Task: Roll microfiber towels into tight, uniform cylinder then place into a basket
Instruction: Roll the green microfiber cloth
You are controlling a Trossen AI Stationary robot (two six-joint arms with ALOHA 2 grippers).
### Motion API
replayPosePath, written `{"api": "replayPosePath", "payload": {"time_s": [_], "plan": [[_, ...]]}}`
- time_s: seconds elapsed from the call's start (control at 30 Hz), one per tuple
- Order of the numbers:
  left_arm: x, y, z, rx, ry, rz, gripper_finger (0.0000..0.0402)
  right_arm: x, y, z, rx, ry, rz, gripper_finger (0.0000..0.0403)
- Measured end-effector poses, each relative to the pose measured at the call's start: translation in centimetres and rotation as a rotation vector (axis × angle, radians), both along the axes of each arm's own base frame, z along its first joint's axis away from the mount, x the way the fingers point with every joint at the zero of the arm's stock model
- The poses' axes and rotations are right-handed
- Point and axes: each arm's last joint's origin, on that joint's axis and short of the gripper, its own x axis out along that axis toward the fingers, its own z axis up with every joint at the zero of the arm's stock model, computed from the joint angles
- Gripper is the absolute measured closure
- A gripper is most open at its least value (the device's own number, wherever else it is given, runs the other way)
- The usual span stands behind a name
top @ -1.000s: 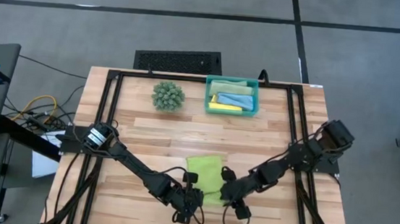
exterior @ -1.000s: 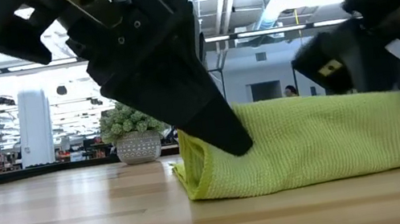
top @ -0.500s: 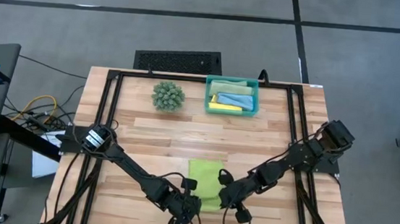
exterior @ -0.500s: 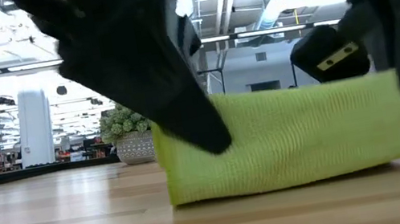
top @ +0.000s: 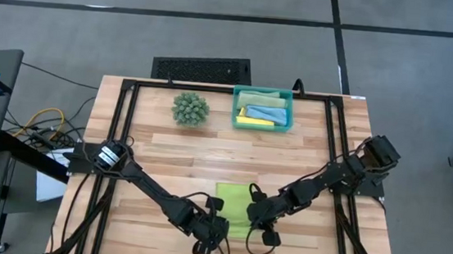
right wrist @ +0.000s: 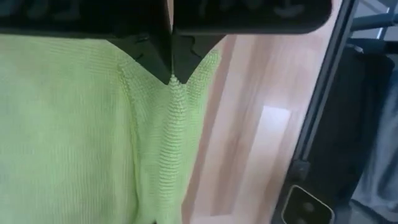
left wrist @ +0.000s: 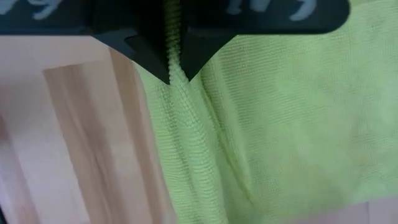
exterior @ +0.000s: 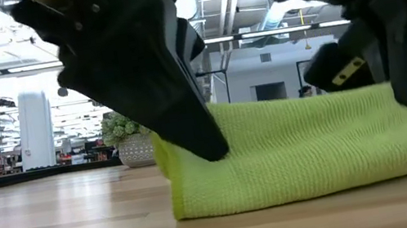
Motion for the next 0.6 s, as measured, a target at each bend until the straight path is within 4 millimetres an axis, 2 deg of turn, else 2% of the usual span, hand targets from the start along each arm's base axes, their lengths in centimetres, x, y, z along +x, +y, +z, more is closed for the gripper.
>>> {"api": "replayPosePath", "payload": {"time_s": [0.13, 0.27, 0.4, 0.6], "plan": [[0.2, 0.3, 0.0, 0.01, 0.001, -0.01, 0.0366, -0.1, 0.1, 0.0, 0.005, 0.001, 0.007, 0.0374], [0.2, 0.3, 0.0, 0.014, 0.007, -0.036, 0.0353, -0.1, 0.4, 0.1, 0.024, -0.007, 0.024, 0.0383], [0.2, -0.2, 0.4, -0.012, 0.019, -0.072, 0.0367, -0.3, 1.5, 0.7, 0.085, -0.002, 0.101, 0.0391], [0.3, -1.2, 1.1, -0.043, -0.017, -0.155, 0.0396, -0.9, 2.6, 0.9, 0.089, -0.014, 0.163, 0.0381]]}}
